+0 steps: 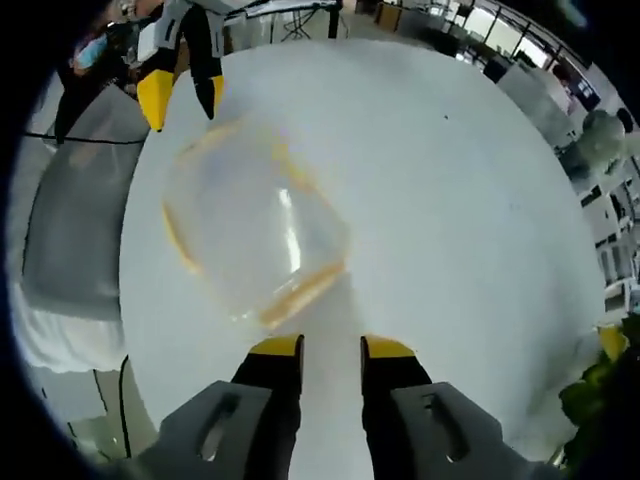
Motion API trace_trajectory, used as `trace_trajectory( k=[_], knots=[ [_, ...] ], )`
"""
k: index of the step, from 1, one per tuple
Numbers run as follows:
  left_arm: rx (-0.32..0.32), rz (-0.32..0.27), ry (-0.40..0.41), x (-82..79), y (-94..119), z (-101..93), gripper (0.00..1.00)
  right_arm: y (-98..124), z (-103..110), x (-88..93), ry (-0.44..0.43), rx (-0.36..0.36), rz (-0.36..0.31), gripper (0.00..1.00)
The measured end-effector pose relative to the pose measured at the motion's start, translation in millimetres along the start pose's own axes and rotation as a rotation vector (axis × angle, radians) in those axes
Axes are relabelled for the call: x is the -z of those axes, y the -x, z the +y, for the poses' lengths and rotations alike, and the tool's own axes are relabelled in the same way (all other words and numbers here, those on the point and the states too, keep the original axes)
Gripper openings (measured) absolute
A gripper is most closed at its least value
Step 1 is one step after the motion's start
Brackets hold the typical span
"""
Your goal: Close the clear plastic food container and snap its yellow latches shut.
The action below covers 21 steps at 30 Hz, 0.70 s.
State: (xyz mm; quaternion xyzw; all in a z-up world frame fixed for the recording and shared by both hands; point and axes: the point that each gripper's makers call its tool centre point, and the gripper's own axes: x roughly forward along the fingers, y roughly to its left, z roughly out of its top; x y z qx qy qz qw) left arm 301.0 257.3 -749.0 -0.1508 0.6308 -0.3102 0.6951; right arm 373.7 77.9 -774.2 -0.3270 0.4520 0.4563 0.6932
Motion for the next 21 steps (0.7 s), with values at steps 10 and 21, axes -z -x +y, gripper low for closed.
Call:
trace_trajectory(
  k=[10, 21],
  knots=[
    [-0.014, -0.010, 0.152, 12.0, -12, 2.8, 0.44, 1, 11, -20.3, -0.282, -0.104, -0.060, 0.18],
    [0.010, -0.017, 0.239, 11.4, -22, -5.1, 0.42, -3, 28, -22.1, -0.608, -0.236, -0.051, 0.19]
  ],
)
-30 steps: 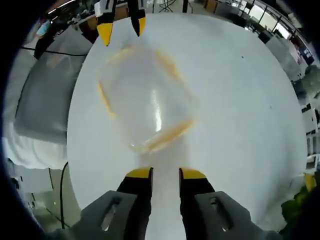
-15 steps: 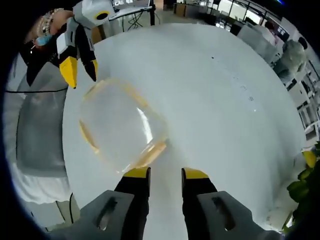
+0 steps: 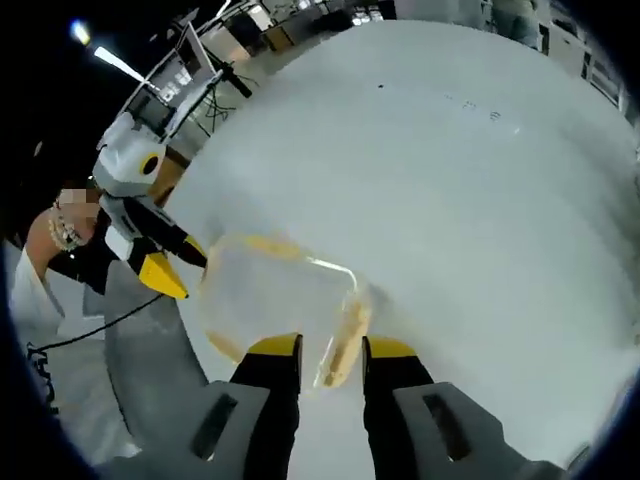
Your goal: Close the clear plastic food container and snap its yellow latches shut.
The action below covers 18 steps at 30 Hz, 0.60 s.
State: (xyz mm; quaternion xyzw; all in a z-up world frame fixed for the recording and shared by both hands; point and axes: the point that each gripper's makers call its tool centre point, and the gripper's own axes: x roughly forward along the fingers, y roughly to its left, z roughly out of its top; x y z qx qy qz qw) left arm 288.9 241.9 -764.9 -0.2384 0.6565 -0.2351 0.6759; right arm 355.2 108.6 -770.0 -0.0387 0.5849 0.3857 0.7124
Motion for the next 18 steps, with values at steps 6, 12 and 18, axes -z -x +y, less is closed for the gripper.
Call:
trace_trajectory(
  k=[6, 12, 18],
  knots=[
    [-0.022, 0.008, 0.014, 1.5, -2, 1.5, 0.40, -8, 7, 8.6, -0.045, -0.030, 0.045, 0.17],
    [-0.050, 0.008, 0.037, 2.1, -2, 5.0, 0.35, -7, 6, 8.4, -0.079, -0.032, 0.068, 0.17],
    [-0.085, 0.007, 0.060, -4.2, -5, 11.9, 0.34, -6, 5, 7.6, -0.078, -0.021, 0.090, 0.17]
  ],
)
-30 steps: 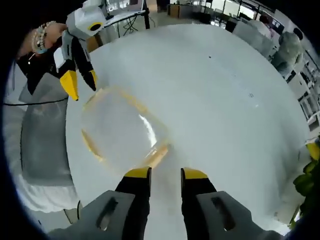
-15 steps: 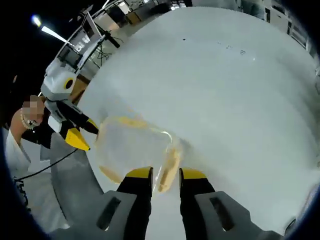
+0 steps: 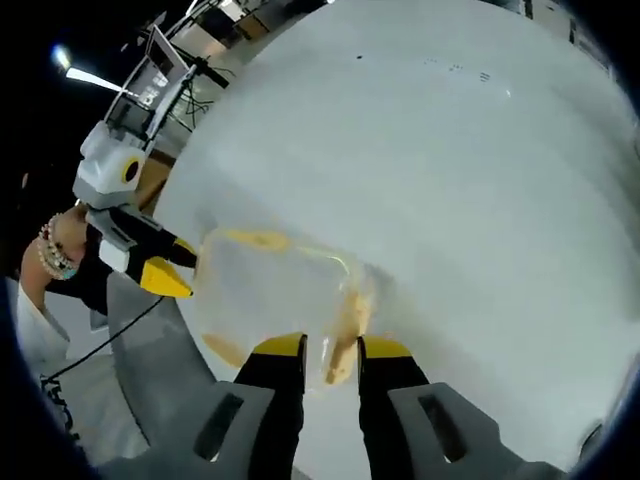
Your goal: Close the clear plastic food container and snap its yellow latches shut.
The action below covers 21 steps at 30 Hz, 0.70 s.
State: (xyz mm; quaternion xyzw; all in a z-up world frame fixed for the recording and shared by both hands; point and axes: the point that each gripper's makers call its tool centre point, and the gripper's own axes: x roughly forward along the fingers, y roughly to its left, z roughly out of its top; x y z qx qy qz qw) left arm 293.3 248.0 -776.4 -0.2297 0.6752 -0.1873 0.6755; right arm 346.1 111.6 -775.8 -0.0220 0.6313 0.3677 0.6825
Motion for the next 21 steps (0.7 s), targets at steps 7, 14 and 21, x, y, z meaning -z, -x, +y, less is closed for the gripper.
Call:
trace_trajectory(
  k=[7, 14, 21],
  knots=[
    [-0.083, 0.022, -0.041, -3.7, -5, 11.2, 0.24, 0, -1, 0.5, -0.022, -0.013, -0.005, 0.17],
    [-0.105, 0.027, -0.039, 1.7, -7, 9.2, 0.24, -1, 0, 1.8, -0.027, -0.014, 0.002, 0.16],
    [-0.109, 0.043, -0.047, -2.1, -7, 12.1, 0.23, -2, -5, -2.4, -0.059, -0.023, 0.008, 0.16]
  ],
)
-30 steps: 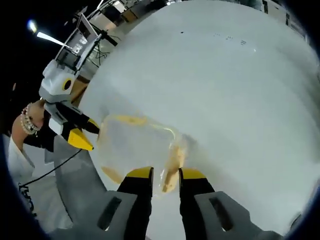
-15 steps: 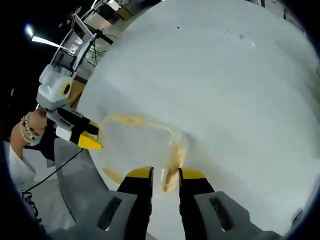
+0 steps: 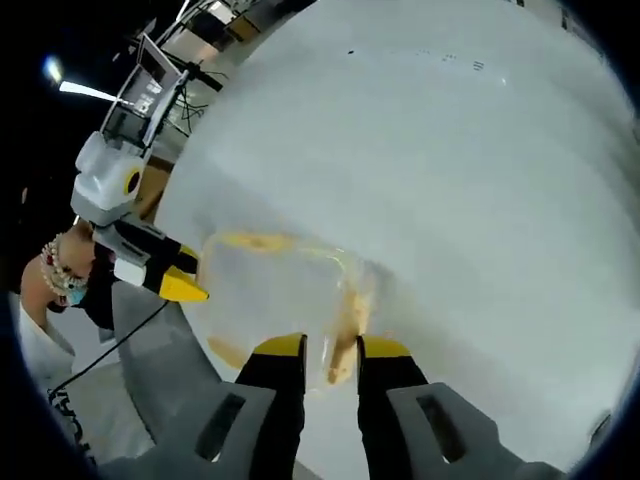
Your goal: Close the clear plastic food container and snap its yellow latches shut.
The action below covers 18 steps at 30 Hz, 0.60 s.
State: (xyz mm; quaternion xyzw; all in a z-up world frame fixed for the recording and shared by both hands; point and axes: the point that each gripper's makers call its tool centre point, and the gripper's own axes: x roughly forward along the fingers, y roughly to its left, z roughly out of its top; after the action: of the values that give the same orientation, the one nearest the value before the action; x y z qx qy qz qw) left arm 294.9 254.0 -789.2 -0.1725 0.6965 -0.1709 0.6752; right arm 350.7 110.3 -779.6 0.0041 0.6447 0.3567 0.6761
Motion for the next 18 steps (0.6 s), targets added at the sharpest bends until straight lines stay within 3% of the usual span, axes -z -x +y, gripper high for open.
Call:
trace_trajectory(
  k=[12, 13, 14, 18],
  knots=[
    [0.019, 0.009, -0.013, 4.8, -2, 1.2, 0.19, -6, 1, 1.1, -0.045, -0.026, 0.003, 0.18],
    [0.102, 0.032, 0.040, 11.4, -7, -16.6, 0.19, -6, 1, -0.3, -0.049, -0.034, -0.002, 0.19],
    [0.047, 0.007, 0.000, 5.9, -9, -4.5, 0.19, -6, 1, -0.2, -0.053, -0.036, -0.002, 0.20],
    [0.050, 0.001, -0.004, 8.2, -20, -0.8, 0.19, -3, 3, 0.1, -0.045, -0.028, -0.015, 0.19]
  ],
)
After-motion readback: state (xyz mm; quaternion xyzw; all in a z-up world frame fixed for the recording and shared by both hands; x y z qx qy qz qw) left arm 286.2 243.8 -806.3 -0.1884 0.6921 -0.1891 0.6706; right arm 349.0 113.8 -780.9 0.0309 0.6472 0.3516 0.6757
